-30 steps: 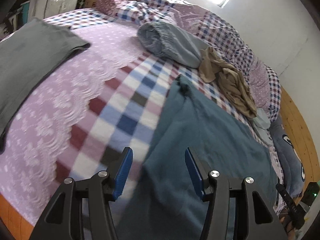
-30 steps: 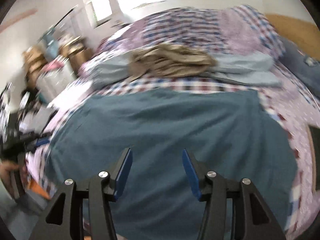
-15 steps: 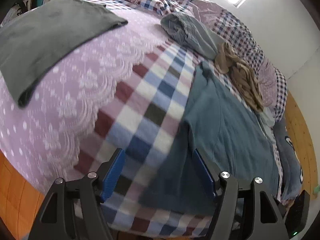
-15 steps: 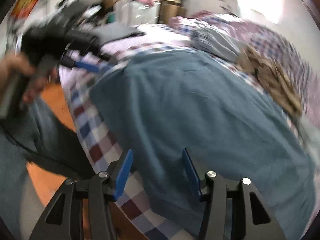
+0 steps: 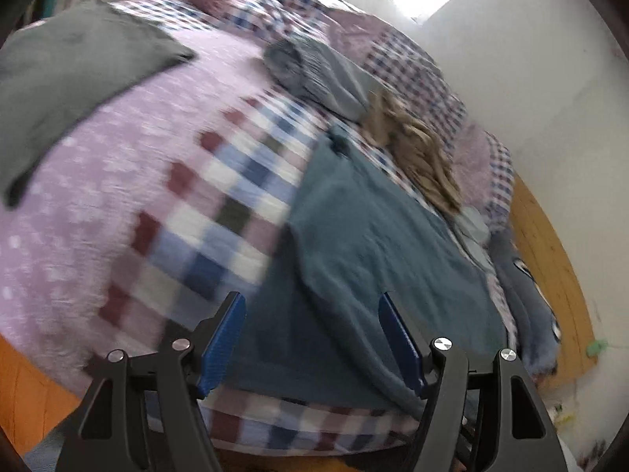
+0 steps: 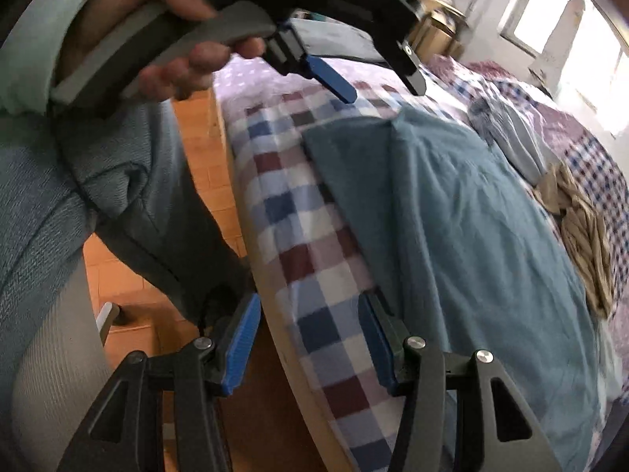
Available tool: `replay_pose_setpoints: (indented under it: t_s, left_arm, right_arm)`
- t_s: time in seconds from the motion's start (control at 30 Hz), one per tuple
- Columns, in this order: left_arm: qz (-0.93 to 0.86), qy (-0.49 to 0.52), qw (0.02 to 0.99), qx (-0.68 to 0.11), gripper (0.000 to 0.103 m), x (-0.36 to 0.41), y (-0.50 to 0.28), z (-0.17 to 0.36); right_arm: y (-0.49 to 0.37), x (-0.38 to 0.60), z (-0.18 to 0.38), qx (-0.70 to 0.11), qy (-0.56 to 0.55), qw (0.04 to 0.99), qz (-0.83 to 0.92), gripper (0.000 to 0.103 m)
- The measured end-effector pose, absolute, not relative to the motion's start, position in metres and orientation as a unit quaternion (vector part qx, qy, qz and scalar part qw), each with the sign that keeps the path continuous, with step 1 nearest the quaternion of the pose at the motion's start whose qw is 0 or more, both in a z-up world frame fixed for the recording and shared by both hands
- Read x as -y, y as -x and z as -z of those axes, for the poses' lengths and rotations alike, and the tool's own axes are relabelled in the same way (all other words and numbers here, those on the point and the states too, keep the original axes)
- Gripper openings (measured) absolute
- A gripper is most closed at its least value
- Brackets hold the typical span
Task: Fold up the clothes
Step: 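Smooth the sweatshirt with the left gripper while the right gripper lifts away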
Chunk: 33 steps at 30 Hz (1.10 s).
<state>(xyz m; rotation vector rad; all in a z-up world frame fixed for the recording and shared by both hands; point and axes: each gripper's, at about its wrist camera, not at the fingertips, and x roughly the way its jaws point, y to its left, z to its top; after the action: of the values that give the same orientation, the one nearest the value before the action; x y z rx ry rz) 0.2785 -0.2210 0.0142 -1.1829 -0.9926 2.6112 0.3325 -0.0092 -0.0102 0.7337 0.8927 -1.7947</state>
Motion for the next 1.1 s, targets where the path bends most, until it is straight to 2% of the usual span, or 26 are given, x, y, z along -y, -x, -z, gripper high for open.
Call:
replay_pose_setpoints:
  t_s: [0.1,0.27,0.4,0.43,0.5,0.53,0.57,0.7,0.73,0.83,0.87,1.1]
  left_arm:
    - [-0.856,0.4,0.089,0.315,0.074,0.203,-0.27,-0.014]
    - [-0.842,0.45,0.083,0.285,0.074,0.182,-0.248,0.001]
    - [-0.845,0.443,0.085,0.287,0.074,0.179,-0.241,0.001]
    - [-0.846,0.44,0.083,0.289,0.071,0.18,-0.242,0.001]
    - [-0.85,0.435,0.072,0.29,0.046,0.184,-0.243,-0.001]
    - [-0.852,0.431,0.063,0.289,0.024,0.187,-0.244,-0.002]
    - [-0.851,0.432,0.053,0.294,0.021,0.192,-0.244,0.0]
    - [-0.838,0.436,0.03,0.327,0.023,0.211,-0.244,0.009]
    - [-0.839,0.434,0.024,0.328,0.029,0.213,-0.246,0.007]
    - [-0.849,0.416,-0.003,0.327,0.065,0.221,-0.257,0.0]
    - [-0.848,0.412,-0.012,0.334,0.069,0.226,-0.261,0.0]
    - [-0.822,0.415,-0.059,0.386,0.072,0.252,-0.287,0.016]
  right_arm:
    - [-0.321,0.0,0.006,-0.336,-0.314,0.472,0.752,0.055]
    - [-0.308,-0.013,-0.001,-0.298,-0.329,0.459,0.77,0.056]
    - [-0.296,-0.025,-0.006,-0.269,-0.341,0.447,0.782,0.056]
    - [-0.293,-0.027,-0.007,-0.261,-0.344,0.444,0.785,0.056]
    - [-0.286,-0.033,-0.01,-0.239,-0.352,0.438,0.792,0.057]
    - [-0.283,-0.036,-0.012,-0.229,-0.355,0.435,0.795,0.057]
    - [-0.28,-0.038,-0.013,-0.221,-0.357,0.434,0.797,0.058]
    - [-0.275,-0.036,-0.013,-0.21,-0.365,0.43,0.798,0.059]
    - [-0.276,-0.035,-0.013,-0.209,-0.365,0.43,0.799,0.059]
    - [-0.272,-0.035,-0.015,-0.201,-0.36,0.422,0.808,0.059]
    - [-0.271,-0.035,-0.016,-0.199,-0.358,0.419,0.81,0.059]
    - [-0.246,-0.046,-0.028,-0.117,-0.364,0.395,0.835,0.059]
